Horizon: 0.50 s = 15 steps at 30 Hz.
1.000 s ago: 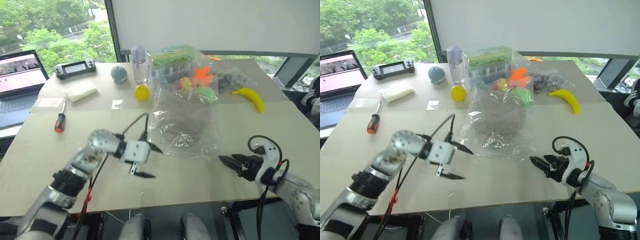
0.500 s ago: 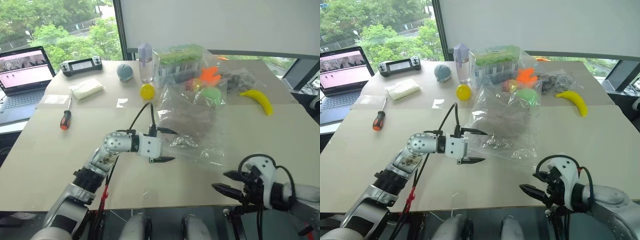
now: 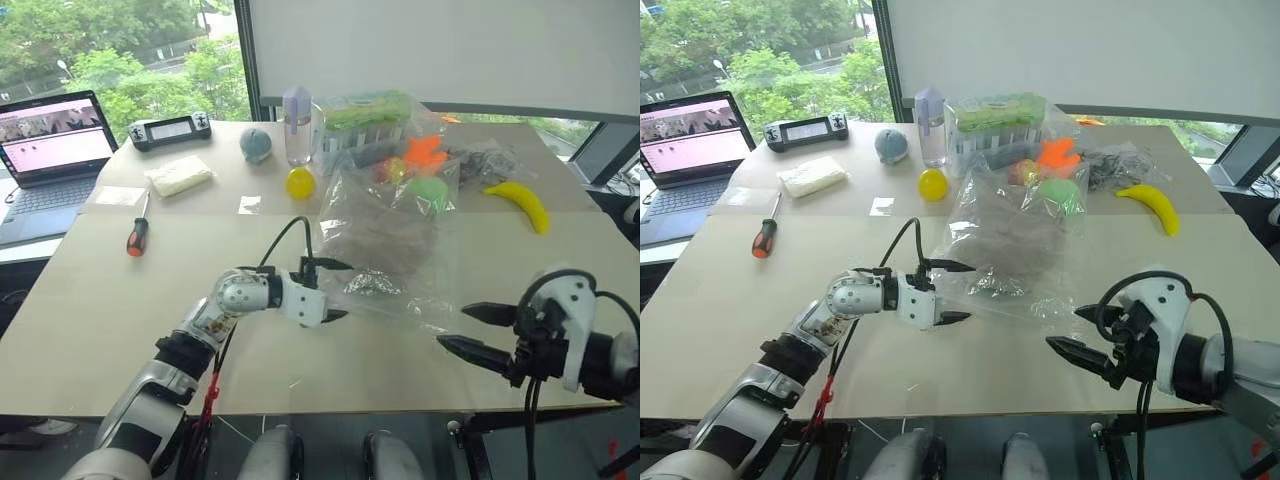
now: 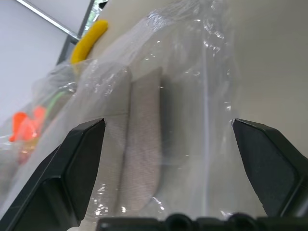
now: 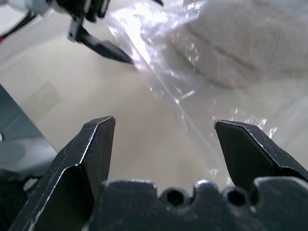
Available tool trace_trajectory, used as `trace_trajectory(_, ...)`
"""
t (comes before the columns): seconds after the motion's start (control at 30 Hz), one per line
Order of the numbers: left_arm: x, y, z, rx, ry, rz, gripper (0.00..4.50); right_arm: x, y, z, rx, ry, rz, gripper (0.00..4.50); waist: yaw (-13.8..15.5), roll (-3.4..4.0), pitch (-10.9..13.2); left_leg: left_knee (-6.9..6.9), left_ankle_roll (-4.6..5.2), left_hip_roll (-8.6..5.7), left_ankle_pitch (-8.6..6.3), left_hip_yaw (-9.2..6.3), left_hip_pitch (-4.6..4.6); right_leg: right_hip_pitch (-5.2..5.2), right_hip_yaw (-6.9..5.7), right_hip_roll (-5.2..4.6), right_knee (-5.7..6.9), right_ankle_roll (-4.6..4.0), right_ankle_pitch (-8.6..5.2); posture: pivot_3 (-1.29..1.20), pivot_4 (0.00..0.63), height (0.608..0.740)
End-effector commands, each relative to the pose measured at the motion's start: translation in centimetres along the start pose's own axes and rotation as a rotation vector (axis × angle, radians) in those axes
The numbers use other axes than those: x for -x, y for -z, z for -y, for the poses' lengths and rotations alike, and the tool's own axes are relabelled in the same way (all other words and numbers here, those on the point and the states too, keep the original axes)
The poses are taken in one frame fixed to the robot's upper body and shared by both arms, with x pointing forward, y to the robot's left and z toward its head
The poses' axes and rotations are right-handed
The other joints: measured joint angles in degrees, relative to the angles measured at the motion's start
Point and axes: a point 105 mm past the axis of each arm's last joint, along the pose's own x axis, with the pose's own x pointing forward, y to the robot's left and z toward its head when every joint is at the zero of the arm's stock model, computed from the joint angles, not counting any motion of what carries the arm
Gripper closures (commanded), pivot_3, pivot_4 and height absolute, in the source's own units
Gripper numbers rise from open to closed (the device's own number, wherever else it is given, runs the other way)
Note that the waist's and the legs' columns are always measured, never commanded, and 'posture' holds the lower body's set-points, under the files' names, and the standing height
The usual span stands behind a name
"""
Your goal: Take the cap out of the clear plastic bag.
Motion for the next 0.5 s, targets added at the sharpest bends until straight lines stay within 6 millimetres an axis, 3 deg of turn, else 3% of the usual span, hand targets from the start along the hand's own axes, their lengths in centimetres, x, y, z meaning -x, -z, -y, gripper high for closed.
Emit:
trace_trajectory(0.03,0.1,-0.4,-3.0,-0.088,-0.147,0.017,0.0,0.3,-0.8,-0.3,0.027,0.016,0.021,0.54,0.1,-0.01,0.0,0.0,0.01,0.0,0.0,0.0,0.0,0.0,-0.02,-0.02,0.0,0.0,0.0,0.0,0.15,0.74)
trace_trajectory(0.33,-0.4,-0.9,-6.6,-0.084,-0.302,0.057,0.0,-0.1,-0.5,-0.7,0.0,0.024,0.027,0.54,0.8,-0.02,0.0,0.01,0.03,-0.03,-0.02,0.01,-0.02,0.0,-0.1,-0.11,-0.02,0.04,0.0,0.0,0.15,0.74)
trace_trajectory(0.5,-1.4,-2.5,-8.7,-0.099,-0.322,0.117,1.23,-0.7,-0.5,-2.1,0.0,-0.013,0.032,0.44,0.8,-0.05,0.0,0.01,0.04,-0.03,-0.03,0.01,-0.04,0.0,-0.12,-0.1,-0.03,0.05,0.0,0.0,0.15,0.74)
